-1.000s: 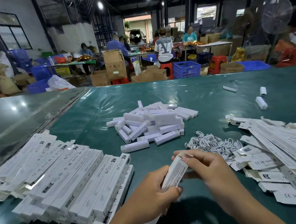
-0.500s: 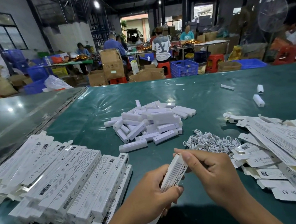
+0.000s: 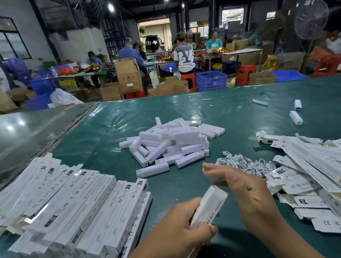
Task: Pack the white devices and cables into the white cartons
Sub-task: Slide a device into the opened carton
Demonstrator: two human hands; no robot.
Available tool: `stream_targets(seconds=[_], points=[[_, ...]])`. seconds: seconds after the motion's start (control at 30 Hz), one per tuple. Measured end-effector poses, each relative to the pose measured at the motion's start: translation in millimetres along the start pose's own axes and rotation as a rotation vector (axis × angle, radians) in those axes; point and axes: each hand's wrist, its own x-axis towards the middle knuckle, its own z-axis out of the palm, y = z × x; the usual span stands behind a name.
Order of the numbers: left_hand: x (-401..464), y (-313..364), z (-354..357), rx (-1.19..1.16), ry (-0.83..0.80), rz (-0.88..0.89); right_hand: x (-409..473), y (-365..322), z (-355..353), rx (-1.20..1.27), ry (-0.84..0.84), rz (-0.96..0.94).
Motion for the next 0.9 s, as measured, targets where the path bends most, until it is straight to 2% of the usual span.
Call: stream_targets(seconds=[0.1, 0.13, 0.2, 0.27, 0.37, 0.43, 0.53, 0.57, 0.63, 0.67, 0.73, 0.83, 0.9], points=[[0.8, 5.2, 6.9, -0.010, -0.100, -0.032, 2.5, -0.3, -1.5, 0.145, -0.251, 0.157], [1.2, 5.3, 7.3, -0.020, -0.114, -0.039, 3.4, -1.4, -0.4, 0.113, -0.374, 0.190], [1.4, 4.8, 7.7, -0.012, -0.122, -0.038, 3.0, -1.7, 2.5, -0.043, -0.537, 0.106], [1.7, 3.1, 9.3, -0.018, -0.118, -0.018, 2.7, -2.2, 5.1, -0.180, -0.543, -0.020], [4.4, 1.7, 14.0, -0.080, -0.128, -0.035, 1.1, 1.0, 4.3, -0.158, -0.530, 0.035], [5.9, -1.0, 12.3, -0.131, -0.178, -0.031, 2.0, 0.7, 4.4, -0.038, -0.486, 0.187], [6.2, -1.5, -6.0, -0.521, -0.188, -0.130, 9.0, 0.3, 1.4, 0.220, -0.238, 0.415], [6.0, -3.5, -14.7, -0.683, -0.154, -0.168, 12.8, -0.2, -1.5, 0.302, -0.116, 0.467], [7.1, -11.1, -30.4, -0.950, 0.028, -0.197, 21.2, -0.2, -7.5, 0.507, 0.143, 0.586], [8.2, -14.1, -34.5, -0.989, 0.131, -0.182, 24.2, 1.2, -9.8, 0.592, 0.248, 0.643], [10.7, -18.7, -28.2, -0.826, 0.230, -0.118, 25.1, 6.7, -7.9, 0.683, 0.384, 0.723], [12.6, -21.3, -1.6, -0.649, 0.240, 0.059, 13.1, 14.2, 14.7, 0.593, 0.341, 0.772], [12.7, -16.2, 6.7, -0.653, 0.336, 0.107, 2.5, 17.1, 29.0, 0.292, 0.159, 0.700]])
